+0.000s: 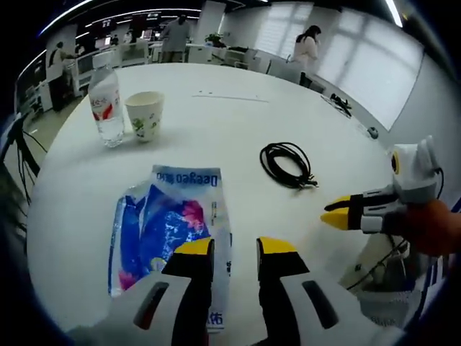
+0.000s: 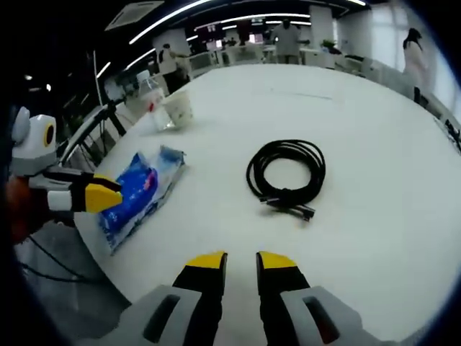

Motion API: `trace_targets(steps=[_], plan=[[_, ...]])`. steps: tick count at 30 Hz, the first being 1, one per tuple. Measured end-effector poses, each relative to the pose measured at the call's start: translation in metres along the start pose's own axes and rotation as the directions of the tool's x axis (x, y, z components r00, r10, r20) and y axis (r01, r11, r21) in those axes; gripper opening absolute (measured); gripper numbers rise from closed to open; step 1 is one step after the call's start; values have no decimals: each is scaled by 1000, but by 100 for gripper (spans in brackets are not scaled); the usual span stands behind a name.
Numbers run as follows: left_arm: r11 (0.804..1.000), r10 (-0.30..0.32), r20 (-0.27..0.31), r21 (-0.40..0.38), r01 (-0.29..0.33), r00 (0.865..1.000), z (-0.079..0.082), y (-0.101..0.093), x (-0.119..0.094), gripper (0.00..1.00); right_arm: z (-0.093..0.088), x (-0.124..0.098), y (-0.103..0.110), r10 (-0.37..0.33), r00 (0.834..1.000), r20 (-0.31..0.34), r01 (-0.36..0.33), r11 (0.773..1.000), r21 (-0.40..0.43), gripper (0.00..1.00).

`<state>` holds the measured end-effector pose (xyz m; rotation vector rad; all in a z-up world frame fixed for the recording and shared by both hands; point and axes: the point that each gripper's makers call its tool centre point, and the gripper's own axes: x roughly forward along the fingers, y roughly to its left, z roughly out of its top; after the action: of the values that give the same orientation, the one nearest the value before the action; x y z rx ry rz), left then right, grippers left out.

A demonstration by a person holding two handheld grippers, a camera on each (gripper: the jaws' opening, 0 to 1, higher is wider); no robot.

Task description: Arrange the tabletop items into an orderly group along one side of the table until the central work area is clear of visible clutter.

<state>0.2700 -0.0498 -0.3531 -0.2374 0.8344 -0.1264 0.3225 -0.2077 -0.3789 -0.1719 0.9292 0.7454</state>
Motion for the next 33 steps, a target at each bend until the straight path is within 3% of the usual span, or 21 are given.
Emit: trace_targets(steps=[7,18,22,25,30,33], plan=[[998,34,-5,-51,-34,999,-16,13,-23,21,-11,-2,13,18,1000,-17,-18,1000,8,15],[985,97,16,-147,-93,995,-30,41,-54,19,-2,-5,31,51,999,-4,-51,999,-16,16],[963,132,16,-238,-124,991,-41,55,-66,19,1,-4,35,68,998,6,-68,997,-33,16],[936,155,-4,-320,-148,988,-53,59,-71,20,3,-5,42,89,996,7,-89,995,-55,18],[905,145,-6,-403,-135,989,-62,64,-69,22,5,-12,53,113,994,3,-112,990,-87,20],[896,128,-6,-428,-118,992,-61,55,-67,24,5,-14,57,124,992,-2,-123,986,-109,21]])
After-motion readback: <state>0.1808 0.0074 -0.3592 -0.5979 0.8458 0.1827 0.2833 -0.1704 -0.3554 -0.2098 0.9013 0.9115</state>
